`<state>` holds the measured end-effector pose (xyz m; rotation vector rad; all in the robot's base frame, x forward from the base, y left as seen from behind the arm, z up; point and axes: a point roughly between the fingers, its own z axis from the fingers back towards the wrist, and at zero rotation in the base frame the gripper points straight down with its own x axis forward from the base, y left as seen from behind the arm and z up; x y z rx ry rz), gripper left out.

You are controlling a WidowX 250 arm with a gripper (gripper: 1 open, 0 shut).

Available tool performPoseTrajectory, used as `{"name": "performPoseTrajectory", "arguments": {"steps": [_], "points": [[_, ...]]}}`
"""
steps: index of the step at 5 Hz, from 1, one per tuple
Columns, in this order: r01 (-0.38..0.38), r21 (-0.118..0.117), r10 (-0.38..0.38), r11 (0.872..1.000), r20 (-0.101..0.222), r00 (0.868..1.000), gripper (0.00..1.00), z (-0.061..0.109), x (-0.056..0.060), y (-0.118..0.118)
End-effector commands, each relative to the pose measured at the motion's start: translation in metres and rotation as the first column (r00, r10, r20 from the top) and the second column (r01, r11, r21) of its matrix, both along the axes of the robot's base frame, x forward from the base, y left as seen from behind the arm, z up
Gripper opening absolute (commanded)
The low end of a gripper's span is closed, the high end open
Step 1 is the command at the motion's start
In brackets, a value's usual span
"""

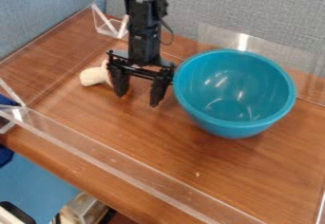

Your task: Remove the mushroom from inside the blue bowl and put it on the table

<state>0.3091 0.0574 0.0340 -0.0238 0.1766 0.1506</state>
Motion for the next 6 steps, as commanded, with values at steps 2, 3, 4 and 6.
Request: {"name": "performPoseTrajectory", "arguments": {"steps": [2, 3, 4, 6], "points": [[0.006, 0.011, -0.006, 1.0, 0.053, 0.999, 0.0, 0.009, 0.017, -0.001], [0.004, 0.014, -0.005, 1.0, 0.053, 0.999, 0.0, 0.007, 0.017, 0.0], [0.0, 0.024, -0.001, 1.0, 0.054, 0.999, 0.0, 0.012, 0.011, 0.001], [-0.017, 0.05, 0.016, 0.999, 0.028, 0.999, 0.0, 0.01, -0.01, 0.01]]}}
